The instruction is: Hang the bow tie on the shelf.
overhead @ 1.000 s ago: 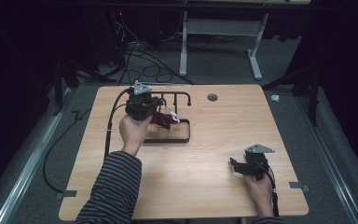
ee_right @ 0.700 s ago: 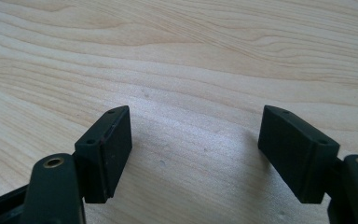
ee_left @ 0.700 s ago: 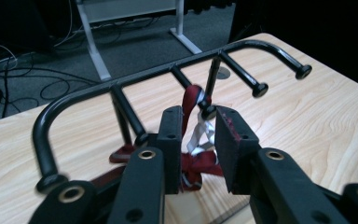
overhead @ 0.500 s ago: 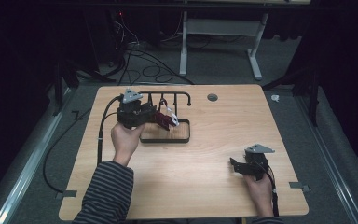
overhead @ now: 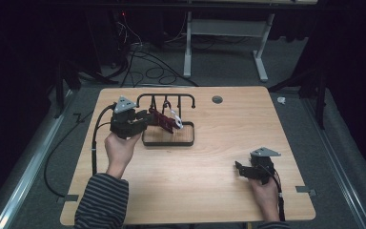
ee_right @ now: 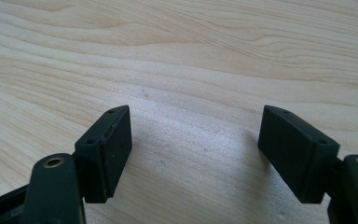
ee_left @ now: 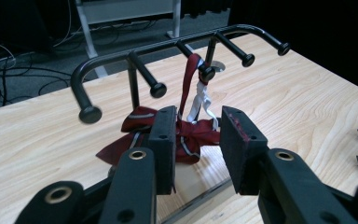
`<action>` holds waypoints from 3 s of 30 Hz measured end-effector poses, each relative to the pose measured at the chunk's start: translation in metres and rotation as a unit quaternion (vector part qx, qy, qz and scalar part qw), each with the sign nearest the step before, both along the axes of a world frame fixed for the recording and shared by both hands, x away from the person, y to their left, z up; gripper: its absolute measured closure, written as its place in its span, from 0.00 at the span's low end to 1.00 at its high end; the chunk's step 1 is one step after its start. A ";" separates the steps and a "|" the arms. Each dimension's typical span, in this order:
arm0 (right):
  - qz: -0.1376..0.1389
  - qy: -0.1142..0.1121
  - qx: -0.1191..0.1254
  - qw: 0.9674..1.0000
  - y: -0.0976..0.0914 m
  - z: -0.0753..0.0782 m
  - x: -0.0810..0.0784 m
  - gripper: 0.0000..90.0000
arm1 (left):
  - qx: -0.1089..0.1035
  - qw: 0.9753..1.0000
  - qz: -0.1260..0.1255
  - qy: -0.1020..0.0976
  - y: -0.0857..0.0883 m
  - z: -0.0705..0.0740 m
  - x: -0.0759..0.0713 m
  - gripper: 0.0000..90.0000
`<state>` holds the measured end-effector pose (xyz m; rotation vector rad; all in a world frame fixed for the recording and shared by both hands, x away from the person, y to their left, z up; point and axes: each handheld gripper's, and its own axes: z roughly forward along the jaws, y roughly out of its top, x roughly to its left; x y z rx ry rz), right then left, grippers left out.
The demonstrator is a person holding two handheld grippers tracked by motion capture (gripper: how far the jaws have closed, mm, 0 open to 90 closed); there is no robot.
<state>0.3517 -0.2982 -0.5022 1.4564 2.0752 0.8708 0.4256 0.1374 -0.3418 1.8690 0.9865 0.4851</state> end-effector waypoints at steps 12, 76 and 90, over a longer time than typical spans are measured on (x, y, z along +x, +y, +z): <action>0.000 0.000 0.000 1.000 0.000 0.000 0.000 0.30 | -0.003 1.000 0.018 0.006 0.019 -0.010 -0.012 0.69; 0.000 0.000 -0.001 1.000 0.000 0.000 0.000 0.30 | -0.020 0.997 0.068 0.033 0.051 -0.054 -0.053 0.61; 0.000 0.000 -0.001 1.000 0.000 0.000 0.000 0.30 | -0.025 0.996 0.074 0.046 0.059 -0.065 -0.058 0.60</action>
